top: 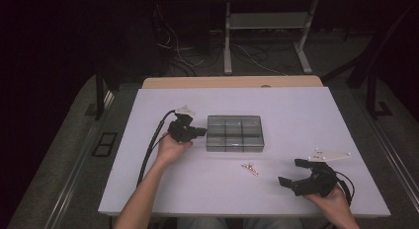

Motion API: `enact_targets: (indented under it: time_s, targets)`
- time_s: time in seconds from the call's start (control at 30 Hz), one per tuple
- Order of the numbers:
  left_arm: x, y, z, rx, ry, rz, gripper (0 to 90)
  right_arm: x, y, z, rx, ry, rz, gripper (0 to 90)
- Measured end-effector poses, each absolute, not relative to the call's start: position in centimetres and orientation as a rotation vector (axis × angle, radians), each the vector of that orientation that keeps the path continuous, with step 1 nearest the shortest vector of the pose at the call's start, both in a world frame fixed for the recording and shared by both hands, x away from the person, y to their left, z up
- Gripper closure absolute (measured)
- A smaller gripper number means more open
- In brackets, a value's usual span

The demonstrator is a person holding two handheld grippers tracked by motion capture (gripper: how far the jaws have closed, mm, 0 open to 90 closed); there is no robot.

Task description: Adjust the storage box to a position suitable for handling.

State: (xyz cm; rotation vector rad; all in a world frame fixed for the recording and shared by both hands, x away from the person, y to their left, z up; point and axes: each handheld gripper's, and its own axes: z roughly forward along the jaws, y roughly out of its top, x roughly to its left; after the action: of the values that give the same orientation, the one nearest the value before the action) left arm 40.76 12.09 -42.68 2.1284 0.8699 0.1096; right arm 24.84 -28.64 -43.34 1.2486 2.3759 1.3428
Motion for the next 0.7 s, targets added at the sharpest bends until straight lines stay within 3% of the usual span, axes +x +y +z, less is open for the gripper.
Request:
enact_targets:
  time_s: [0.7]
  targets:
    - [40.37,10.91,-42.9,2.098,0.868,0.064,88.8,24.95,-28.57,-43.39,1.24,2.382,1.339,0.7]
